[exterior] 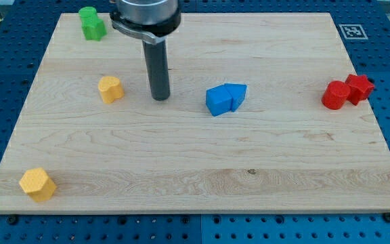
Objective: Push the yellow heart towards bottom
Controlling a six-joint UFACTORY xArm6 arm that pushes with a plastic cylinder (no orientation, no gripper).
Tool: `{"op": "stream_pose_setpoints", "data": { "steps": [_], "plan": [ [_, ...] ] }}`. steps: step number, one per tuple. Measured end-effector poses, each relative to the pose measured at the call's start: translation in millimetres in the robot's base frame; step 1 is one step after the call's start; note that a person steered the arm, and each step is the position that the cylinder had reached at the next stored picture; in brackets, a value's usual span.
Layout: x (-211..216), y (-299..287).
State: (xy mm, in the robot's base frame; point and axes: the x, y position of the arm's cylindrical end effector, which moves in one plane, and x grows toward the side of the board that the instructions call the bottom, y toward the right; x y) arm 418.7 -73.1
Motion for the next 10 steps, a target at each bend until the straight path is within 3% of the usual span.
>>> {"op": "stream_pose_setpoints", "data": {
  "steps": [2,4,5,6,10],
  "plan": [
    [-28.7,-45.0],
    [2.0,-53.2],
    [3.0,-61.8],
    [-21.9,-72.9],
    [5.4,-93.1]
  ]
}}
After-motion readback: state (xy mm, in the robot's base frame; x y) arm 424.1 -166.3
